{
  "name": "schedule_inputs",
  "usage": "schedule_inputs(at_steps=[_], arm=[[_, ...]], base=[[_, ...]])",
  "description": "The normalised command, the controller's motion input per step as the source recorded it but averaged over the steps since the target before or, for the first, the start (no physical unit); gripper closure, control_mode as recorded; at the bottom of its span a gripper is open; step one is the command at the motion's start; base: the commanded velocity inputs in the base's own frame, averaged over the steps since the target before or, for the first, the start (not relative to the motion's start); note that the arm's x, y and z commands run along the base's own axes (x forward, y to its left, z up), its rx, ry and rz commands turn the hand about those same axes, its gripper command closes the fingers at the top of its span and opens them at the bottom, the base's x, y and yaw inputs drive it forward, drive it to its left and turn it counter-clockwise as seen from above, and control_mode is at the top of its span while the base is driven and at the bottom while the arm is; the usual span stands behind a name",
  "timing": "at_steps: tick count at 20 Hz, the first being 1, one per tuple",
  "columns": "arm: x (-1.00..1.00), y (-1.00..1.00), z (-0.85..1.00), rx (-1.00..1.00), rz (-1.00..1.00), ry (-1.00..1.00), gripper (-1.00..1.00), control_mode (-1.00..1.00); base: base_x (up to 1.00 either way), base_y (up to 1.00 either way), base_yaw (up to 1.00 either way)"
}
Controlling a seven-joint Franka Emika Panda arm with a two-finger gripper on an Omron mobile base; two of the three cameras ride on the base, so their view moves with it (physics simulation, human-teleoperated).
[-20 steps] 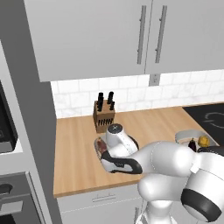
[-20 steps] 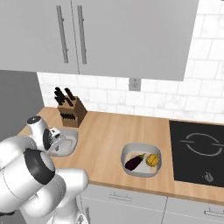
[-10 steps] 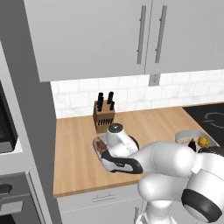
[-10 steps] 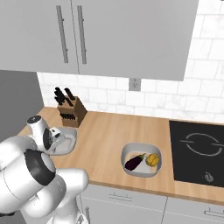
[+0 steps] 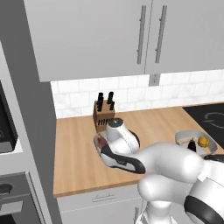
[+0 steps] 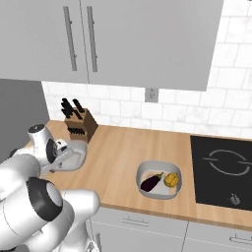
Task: Take the meat container that has the steak and place it on the second highest rack of the freezer. Then take the vegetable container that has the squash and eggplant and place it on the highest rack of the freezer.
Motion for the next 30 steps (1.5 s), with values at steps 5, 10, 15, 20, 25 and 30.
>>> schedule_inputs(at_steps=[5, 10, 15, 20, 25, 30], arm=[[0.0, 0.01, 0.51, 0.0, -0.15, 0.0, 1.0, -1.0], [-0.2, 0.0, 0.45, -0.01, -0.12, 0.0, 1.0, -1.0], [-0.5, -0.06, 0.36, -0.03, -0.06, 0.0, 1.0, -1.0], [-0.46, -0.56, 0.49, 0.0, -0.01, -0.02, 1.0, -1.0], [-0.44, -0.78, 0.59, 0.0, 0.0, -0.04, 1.0, -1.0], [-0.57, -0.61, 0.49, 0.0, 0.0, -0.09, 1.0, -1.0]], base=[[0.0, 0.0, 0.0], [0.0, 0.0, 0.0], [0.0, 0.0, 0.0], [0.0, 0.0, 0.0], [0.0, 0.0, 0.0], [0.0, 0.0, 0.0]])
